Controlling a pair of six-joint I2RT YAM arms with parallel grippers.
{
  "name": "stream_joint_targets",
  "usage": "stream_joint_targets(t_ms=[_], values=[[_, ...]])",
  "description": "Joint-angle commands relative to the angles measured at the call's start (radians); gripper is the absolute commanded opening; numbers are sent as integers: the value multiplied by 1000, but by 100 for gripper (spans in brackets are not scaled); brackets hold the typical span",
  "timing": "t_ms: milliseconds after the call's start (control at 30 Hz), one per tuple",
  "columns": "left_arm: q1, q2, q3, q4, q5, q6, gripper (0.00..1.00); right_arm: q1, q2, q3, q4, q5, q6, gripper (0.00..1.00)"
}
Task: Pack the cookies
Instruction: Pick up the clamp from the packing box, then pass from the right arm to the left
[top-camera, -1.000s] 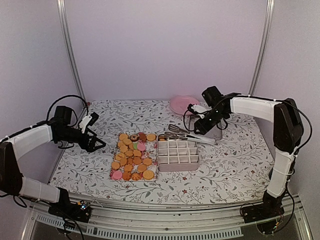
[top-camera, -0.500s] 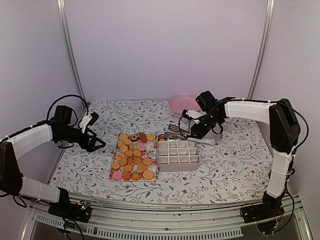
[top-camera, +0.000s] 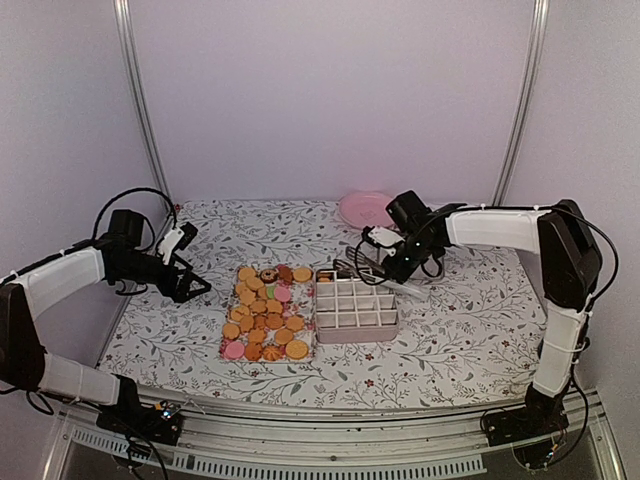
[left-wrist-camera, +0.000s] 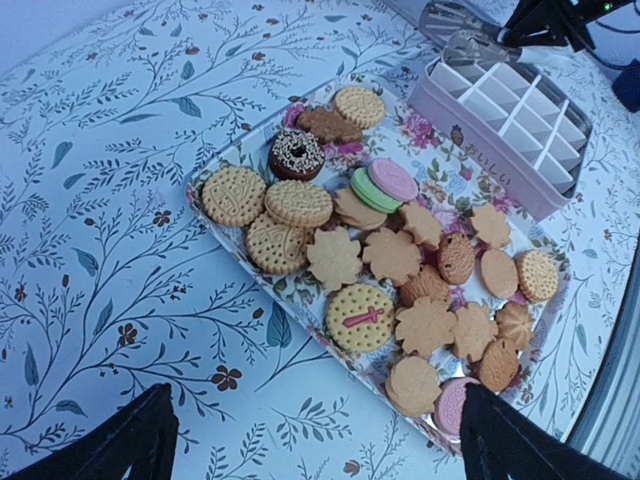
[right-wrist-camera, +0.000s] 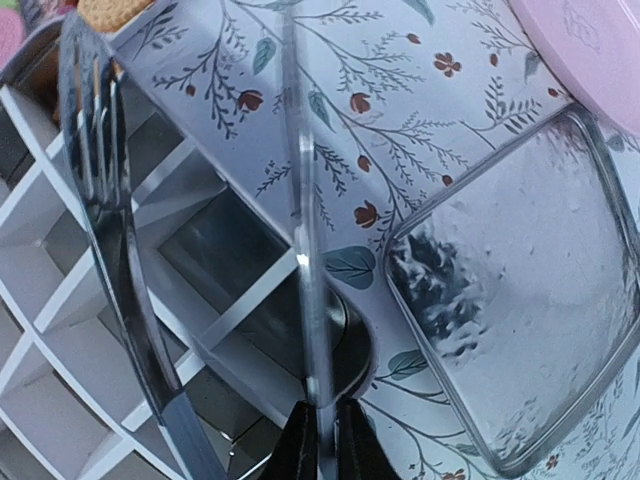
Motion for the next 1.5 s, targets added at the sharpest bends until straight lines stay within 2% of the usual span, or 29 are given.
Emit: stream_joint_targets(t_ms=[0, 67, 267, 433, 733, 1000, 1167, 1267, 1467], values=[[-11, -8, 25, -6, 9, 6, 99, 28, -69, -5, 23, 36, 2, 5], [-15, -11, 27, -7, 15, 7, 99, 38, -86, -4, 28, 44, -1, 0], [-37, -12, 37, -9, 33, 12, 99, 60, -115, -4, 25, 40, 6, 0], [-110, -4, 75, -13, 51, 25, 99, 102, -137, 20, 16, 55, 21, 0], [-306, 96, 326, -84, 153, 76, 99, 303, -134, 166, 107, 29, 109, 0], [-381, 129, 490, -254, 61, 224, 98, 408, -49, 336, 76, 58, 116, 0], [-419, 104, 484, -356, 58, 297, 91, 428, -47, 358, 89, 47, 109, 0], [-449, 88, 471, -361, 35, 285, 86, 430, -41, 366, 85, 44, 117, 0], [-451, 39, 466, -349, -57, 254, 96, 431, -59, 325, 67, 77, 129, 0]])
